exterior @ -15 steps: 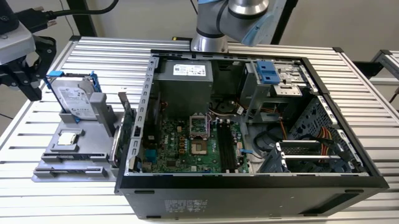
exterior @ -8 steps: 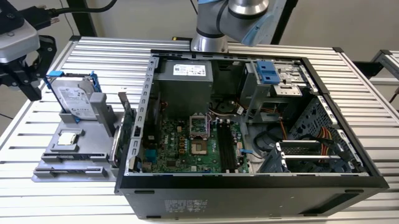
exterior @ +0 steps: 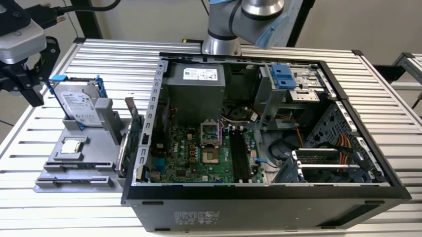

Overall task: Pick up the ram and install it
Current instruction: 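Pick up the ram and move it above insertion slot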

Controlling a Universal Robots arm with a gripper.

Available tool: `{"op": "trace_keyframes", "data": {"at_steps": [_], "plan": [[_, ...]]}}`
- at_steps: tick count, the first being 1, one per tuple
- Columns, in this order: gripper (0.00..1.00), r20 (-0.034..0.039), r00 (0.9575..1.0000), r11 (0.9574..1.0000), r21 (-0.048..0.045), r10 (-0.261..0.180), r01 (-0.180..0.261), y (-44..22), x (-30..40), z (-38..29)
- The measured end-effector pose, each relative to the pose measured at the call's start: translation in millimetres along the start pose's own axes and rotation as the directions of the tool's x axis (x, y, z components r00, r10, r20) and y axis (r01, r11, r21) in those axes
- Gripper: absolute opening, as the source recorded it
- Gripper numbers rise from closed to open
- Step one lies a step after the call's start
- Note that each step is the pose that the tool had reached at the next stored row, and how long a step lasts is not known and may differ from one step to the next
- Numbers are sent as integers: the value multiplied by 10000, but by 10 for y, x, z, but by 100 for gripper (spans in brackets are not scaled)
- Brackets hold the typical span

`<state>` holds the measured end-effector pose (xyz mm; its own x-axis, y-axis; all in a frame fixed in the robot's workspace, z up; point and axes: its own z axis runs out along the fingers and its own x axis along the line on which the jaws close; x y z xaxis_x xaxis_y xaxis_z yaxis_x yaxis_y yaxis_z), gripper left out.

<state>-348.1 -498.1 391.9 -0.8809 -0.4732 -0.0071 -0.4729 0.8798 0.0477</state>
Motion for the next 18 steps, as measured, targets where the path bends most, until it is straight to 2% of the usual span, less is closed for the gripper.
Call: {"op": "trace_keyframes", "data": {"at_steps": [9,18], "plan": [[0,-32,9982,9982,0,-598,598,4,-1,-2],[0,-65,9926,9926,-1,-1210,1210,7,-3,-4]]}}
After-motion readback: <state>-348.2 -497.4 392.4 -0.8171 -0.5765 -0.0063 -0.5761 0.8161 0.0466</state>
